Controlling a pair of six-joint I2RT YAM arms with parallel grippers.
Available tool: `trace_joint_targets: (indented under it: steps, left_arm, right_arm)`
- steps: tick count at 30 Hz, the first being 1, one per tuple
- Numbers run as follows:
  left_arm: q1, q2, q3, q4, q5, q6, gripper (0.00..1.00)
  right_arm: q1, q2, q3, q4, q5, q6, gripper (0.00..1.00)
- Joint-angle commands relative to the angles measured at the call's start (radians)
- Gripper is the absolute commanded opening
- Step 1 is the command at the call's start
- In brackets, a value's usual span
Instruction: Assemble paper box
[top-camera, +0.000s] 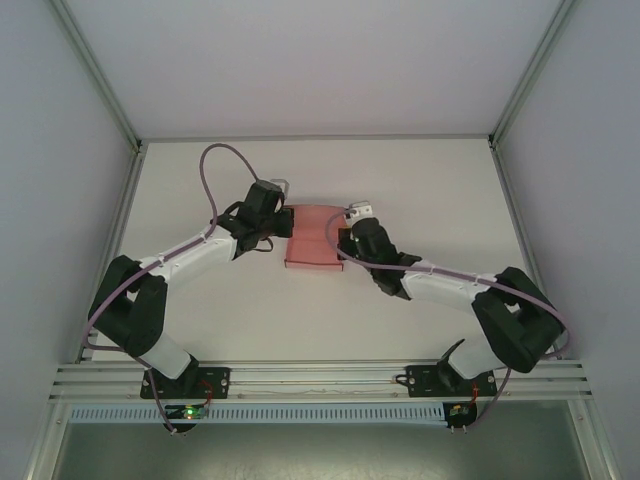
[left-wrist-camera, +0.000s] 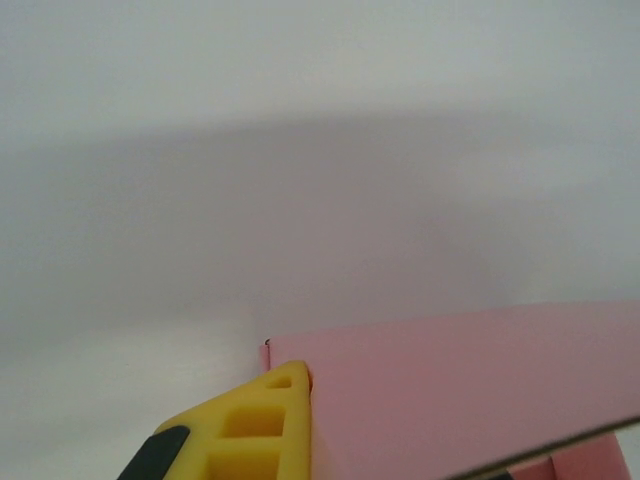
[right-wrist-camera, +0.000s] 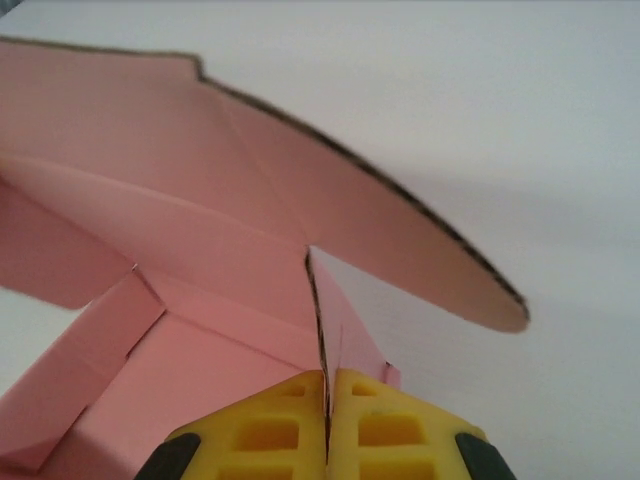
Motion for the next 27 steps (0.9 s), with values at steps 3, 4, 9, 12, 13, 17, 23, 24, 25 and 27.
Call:
trace_joint_targets:
  steps: [3,4,9,12,13,17,23,24,25,27]
  left_arm:
    - [-0.079,-0.017,-0.096,0.214,0.051,-0.076,0.0]
    - [-0.08,-0.014,-0.133,0.273,0.069,-0.066,0.0]
    - [-0.093,-0.031,-0.267,0.349,0.094,-0.019,0.0]
    - [-0.108,-0.065,-0.372,0.43,0.067,-0.011,0.0]
    - [-0.11,-0.075,-0.399,0.445,0.068,-0.014,0.0]
    - [-0.119,-0.121,-0.459,0.426,0.046,-0.015,0.0]
    - [-0.122,-0.215,-0.514,0.339,0.014,-0.034,0.22]
    - [-0.122,-0.237,-0.518,0.315,0.015,-0.033,0.25]
    - [-0.123,-0.26,-0.516,0.282,0.01,-0.033,0.3]
    - [-0.124,-0.313,-0.511,0.203,-0.016,-0.04,0.5]
  right_arm:
    - [0.125,0.091,-0.033,0.266,0.085,0.05,0.0]
    - [0.132,0.105,-0.049,0.296,0.093,0.049,0.0]
    - [0.154,0.151,-0.169,0.464,0.104,-0.014,0.0]
    - [0.176,0.228,-0.251,0.638,0.148,-0.066,0.0]
    - [0.183,0.257,-0.275,0.696,0.16,-0.068,0.0]
    - [0.227,0.355,-0.342,0.894,0.19,-0.128,0.0]
    - [0.276,0.344,-0.349,0.842,0.315,-0.21,0.0]
    - [0.277,0.325,-0.345,0.8,0.315,-0.216,0.0]
    - [0.277,0.305,-0.338,0.745,0.316,-0.217,0.0]
    - [0.283,0.276,-0.315,0.626,0.327,-0.227,0.0]
